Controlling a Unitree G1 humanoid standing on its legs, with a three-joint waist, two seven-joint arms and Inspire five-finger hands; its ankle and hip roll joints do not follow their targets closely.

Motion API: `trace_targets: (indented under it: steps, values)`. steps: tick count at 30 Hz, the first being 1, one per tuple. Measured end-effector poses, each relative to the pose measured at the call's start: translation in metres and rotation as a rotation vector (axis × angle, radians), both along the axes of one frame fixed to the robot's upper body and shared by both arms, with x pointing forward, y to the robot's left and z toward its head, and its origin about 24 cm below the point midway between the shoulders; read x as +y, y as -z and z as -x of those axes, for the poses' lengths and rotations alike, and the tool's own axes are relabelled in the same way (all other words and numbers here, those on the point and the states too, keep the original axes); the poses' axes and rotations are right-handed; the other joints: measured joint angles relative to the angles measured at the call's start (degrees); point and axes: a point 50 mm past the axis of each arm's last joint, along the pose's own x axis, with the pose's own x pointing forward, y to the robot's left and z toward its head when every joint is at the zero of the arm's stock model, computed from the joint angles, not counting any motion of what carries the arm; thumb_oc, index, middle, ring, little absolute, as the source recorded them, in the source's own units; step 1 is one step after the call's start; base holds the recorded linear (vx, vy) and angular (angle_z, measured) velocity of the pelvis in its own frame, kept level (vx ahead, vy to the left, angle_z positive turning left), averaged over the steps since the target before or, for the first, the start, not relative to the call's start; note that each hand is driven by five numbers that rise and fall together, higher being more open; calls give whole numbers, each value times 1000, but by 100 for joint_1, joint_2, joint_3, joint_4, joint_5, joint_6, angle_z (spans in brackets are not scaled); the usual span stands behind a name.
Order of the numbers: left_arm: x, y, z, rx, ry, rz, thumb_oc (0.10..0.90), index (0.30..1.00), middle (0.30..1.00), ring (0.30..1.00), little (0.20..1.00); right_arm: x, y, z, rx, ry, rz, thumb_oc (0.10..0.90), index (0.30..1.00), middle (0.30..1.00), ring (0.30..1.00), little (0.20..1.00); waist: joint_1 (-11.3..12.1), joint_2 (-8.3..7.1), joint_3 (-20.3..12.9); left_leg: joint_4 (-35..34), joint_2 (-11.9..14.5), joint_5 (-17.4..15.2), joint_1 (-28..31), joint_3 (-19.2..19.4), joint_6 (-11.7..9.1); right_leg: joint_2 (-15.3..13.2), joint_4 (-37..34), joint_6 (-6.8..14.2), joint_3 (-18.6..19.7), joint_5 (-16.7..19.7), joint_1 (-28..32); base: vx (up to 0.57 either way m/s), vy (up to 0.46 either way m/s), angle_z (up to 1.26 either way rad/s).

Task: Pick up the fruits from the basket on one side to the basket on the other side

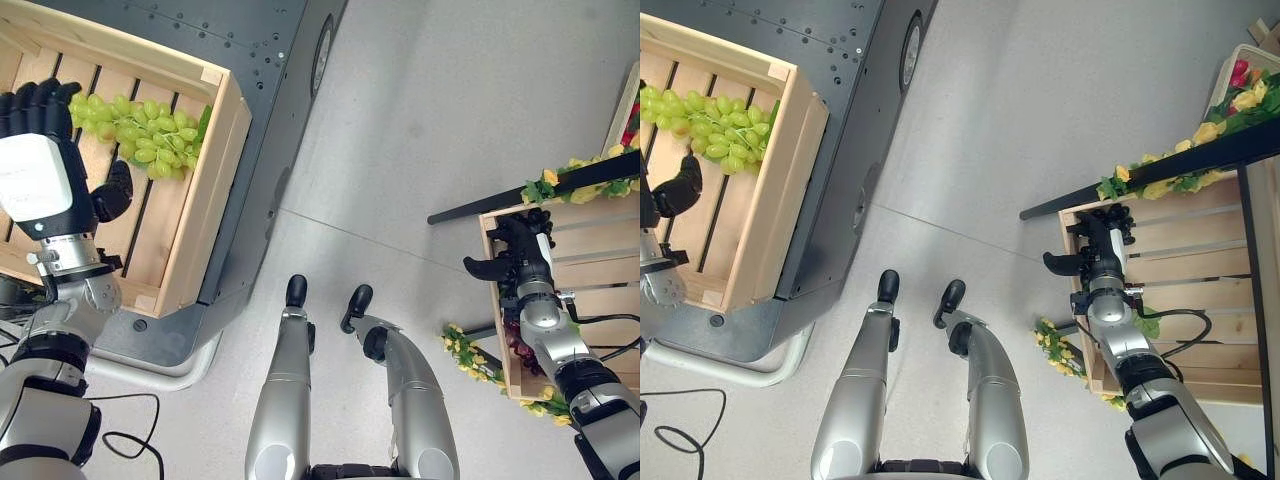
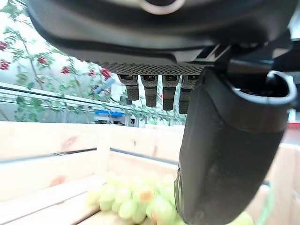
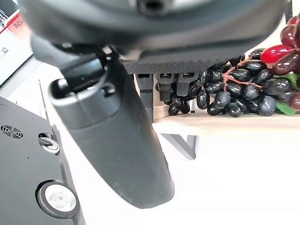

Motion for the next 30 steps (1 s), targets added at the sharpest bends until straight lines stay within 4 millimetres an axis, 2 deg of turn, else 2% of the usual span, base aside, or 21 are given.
trace_targets:
  steps: [11, 16, 26, 30]
  values:
    - [-11, 21, -13, 319, 64, -67, 800, 900, 900, 900, 900, -6, -1, 1, 9, 11, 11, 800, 900, 900, 900, 900, 0, 1, 2, -2, -13, -13, 47, 70, 33, -12, 9, -53, 56, 8, 22, -4, 37, -1]
    - [-11, 8, -25, 389, 28, -110, 800, 900, 900, 900, 900, -7, -4, -3, 14, -2, 12, 800, 900, 900, 900, 900, 7, 2, 2, -15, -7, -15, 85, 111, 33, -13, 23, -26, 103, -10, 21, -22, 44, -4]
    - [-6, -26, -42, 366, -121, -134, 800, 900, 900, 900, 900, -7, -12, -7, -22, -12, -19, 800, 900, 900, 900, 900, -77, -3, 0, 5, 15, -6, -89, 131, 20, 4, 37, -48, 109, 16, -148, -18, 5, 0]
    - [-6, -38, -46, 347, -153, -159, 800, 900, 900, 900, 900, -6, -19, -12, -52, -14, -25, 800, 900, 900, 900, 900, -189, -11, -1, 37, 15, -9, -241, 117, 26, 2, 15, -50, 65, 44, -254, 0, 0, 0]
